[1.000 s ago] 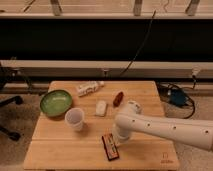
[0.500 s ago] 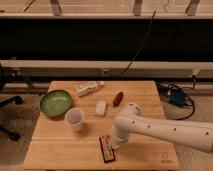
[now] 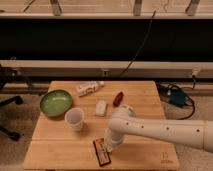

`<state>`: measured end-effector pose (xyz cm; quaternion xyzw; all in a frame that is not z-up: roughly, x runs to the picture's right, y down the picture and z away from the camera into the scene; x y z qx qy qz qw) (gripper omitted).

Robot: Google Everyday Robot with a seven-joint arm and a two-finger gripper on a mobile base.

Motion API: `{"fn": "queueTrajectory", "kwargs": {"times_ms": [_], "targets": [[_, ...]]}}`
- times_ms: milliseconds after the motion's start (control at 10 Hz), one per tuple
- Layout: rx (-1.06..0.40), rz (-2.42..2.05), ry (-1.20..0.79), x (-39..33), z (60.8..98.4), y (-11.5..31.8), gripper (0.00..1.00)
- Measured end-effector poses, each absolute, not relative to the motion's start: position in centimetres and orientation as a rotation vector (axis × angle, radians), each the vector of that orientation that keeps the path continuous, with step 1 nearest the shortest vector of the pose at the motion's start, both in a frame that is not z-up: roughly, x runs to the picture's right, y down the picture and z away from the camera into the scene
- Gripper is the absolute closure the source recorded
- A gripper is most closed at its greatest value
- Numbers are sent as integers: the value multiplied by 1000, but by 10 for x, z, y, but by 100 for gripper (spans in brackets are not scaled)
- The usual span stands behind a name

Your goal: Push the eraser across the table

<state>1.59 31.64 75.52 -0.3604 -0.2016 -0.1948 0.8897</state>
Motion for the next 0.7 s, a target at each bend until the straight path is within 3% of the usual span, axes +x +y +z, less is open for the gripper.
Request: {"fn": "queueTrajectory", "kwargs": {"times_ms": [700], "targets": [[-759,-496,-483,-28,737,332,100]]}}
